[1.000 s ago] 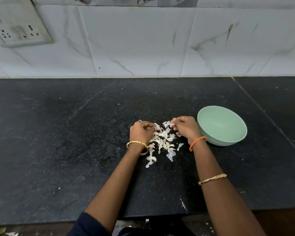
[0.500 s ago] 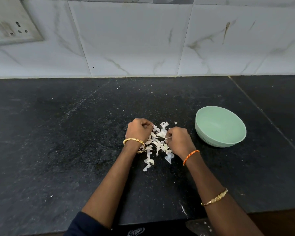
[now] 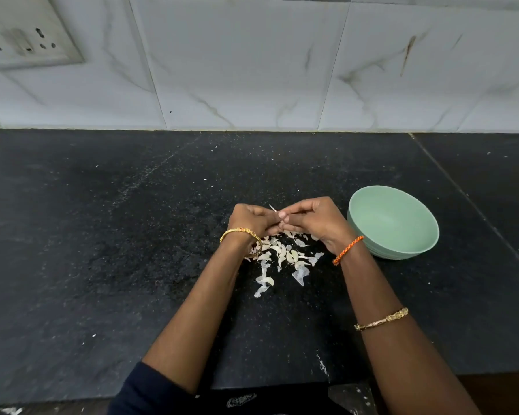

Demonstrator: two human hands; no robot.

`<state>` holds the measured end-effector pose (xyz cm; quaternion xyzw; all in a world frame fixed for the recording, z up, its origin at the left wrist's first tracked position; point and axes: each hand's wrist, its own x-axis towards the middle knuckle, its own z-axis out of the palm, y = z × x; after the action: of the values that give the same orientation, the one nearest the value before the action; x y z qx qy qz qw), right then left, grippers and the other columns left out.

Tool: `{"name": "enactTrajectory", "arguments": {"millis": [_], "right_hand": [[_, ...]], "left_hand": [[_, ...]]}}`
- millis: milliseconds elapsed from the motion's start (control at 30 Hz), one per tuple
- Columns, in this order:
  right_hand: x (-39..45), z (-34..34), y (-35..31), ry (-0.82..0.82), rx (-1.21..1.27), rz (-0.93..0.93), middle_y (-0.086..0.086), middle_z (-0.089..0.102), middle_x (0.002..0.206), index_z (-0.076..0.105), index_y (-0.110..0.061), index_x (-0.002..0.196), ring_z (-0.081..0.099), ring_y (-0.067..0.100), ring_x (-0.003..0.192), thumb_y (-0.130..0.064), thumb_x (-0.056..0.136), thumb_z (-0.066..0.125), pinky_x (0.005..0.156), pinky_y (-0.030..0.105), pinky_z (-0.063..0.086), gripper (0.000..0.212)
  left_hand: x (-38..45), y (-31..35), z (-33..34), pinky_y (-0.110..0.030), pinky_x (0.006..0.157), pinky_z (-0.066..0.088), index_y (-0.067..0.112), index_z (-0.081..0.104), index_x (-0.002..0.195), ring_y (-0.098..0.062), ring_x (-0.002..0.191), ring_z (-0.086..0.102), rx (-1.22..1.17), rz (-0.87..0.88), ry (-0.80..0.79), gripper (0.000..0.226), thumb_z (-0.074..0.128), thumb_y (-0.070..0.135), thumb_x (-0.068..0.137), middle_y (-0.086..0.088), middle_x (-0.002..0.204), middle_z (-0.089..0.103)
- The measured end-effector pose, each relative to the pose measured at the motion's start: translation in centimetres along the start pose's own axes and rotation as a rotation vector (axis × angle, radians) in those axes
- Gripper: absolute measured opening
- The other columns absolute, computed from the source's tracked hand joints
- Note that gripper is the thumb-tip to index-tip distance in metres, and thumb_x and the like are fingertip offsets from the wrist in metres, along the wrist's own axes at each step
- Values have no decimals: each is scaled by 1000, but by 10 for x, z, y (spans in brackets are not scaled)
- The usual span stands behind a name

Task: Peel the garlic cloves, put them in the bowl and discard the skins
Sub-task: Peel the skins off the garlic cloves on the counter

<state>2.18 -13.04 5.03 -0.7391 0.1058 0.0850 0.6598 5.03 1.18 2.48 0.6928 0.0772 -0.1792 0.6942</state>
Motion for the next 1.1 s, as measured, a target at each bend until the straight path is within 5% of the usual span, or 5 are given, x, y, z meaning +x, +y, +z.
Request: {"name": "enactTrajectory", "arguments": {"millis": [233, 400, 667, 800, 1100], "right_hand": [[-4, 21, 18, 203, -449, -287, 0, 62, 59, 72, -4, 81, 53, -2, 49, -10, 80, 72, 52, 13, 49, 6], [7, 37, 38, 320, -651, -403, 13, 65, 78, 68, 0, 84, 60, 22, 70, -14, 83, 62, 62, 31, 51, 15], [4, 44, 53, 445, -597, -502, 16, 60, 80, 65, 3, 79, 53, 21, 66, -9, 82, 66, 55, 27, 44, 12], [0, 36, 48, 447, -582, -545, 16, 63, 77, 66, 3, 77, 48, 14, 63, 0, 81, 63, 56, 3, 34, 6], [-14, 37, 37, 277, -515, -284, 13, 68, 88, 69, 2, 106, 60, 15, 73, -4, 89, 60, 65, 18, 46, 20]], "left_hand": [[6, -4, -4, -20, 60, 58, 0, 71, 82, -12, 55, 66, 125, -1, 2, 4, 71, 4, 82, -7, 61, 68], [12, -15, -4, -39, 81, 57, 12, 73, 72, -27, 78, 66, 241, 53, 65, 10, 72, 10, 82, -19, 82, 71], [11, -16, -5, -21, 65, 57, -7, 70, 94, -12, 61, 63, 243, 39, 13, 14, 66, 4, 86, -3, 64, 67], [4, -10, -3, -14, 61, 55, -4, 69, 90, -7, 60, 66, 167, 51, -42, 8, 61, -3, 87, -9, 73, 66], [-1, -2, 0, -33, 76, 58, 7, 66, 64, -20, 71, 66, 526, 30, 49, 24, 62, -4, 84, -11, 72, 67]]}}
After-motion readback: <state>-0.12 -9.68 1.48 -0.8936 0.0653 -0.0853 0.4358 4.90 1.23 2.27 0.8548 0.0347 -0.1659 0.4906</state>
